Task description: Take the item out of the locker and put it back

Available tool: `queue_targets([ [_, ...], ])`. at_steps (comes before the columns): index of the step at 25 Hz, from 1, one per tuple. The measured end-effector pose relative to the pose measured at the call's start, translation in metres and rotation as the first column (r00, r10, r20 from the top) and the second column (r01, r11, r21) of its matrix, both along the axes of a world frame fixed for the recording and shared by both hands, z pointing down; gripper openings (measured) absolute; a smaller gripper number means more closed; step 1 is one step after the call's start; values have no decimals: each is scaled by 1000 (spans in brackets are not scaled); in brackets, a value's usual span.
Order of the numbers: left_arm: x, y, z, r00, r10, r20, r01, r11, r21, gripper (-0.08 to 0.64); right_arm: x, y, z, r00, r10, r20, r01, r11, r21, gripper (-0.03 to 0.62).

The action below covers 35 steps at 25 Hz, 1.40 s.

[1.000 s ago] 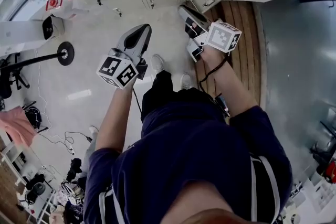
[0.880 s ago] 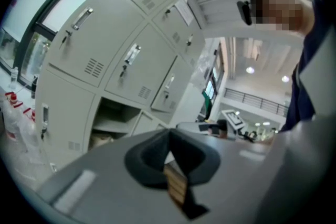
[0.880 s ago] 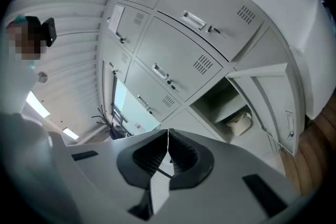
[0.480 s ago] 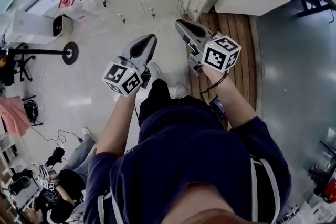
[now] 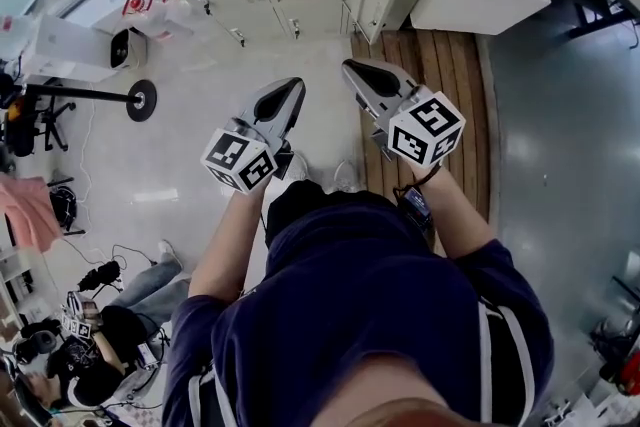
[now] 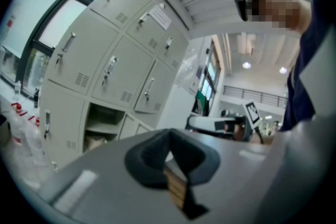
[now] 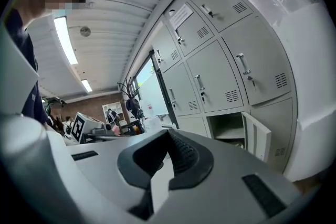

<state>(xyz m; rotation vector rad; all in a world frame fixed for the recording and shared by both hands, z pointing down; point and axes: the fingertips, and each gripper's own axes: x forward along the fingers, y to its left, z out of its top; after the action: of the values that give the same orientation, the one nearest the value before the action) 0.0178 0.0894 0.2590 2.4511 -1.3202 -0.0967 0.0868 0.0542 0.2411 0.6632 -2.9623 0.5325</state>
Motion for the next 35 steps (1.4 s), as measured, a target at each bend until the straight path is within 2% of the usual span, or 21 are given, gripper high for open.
queue_targets([
  [7, -9, 10, -10, 1000, 25, -5, -25, 1000, 3, 3, 3, 17, 11, 999, 23, -37, -23, 1000, -15, 8],
  [12, -2, 39, -17, 999, 44, 4, -44, 999, 10, 3, 19, 44, 8, 997, 65, -51, -66, 998, -1, 8],
  [18, -39, 28, -20, 998, 57, -3, -57, 998, 16, 3, -23, 33, 4, 995, 77, -65, -76, 997, 20, 8],
  [35, -37, 32, -22, 997, 69, -18, -68, 997, 24, 3, -30, 42, -5, 996, 67, -66, -65, 997, 35, 8],
])
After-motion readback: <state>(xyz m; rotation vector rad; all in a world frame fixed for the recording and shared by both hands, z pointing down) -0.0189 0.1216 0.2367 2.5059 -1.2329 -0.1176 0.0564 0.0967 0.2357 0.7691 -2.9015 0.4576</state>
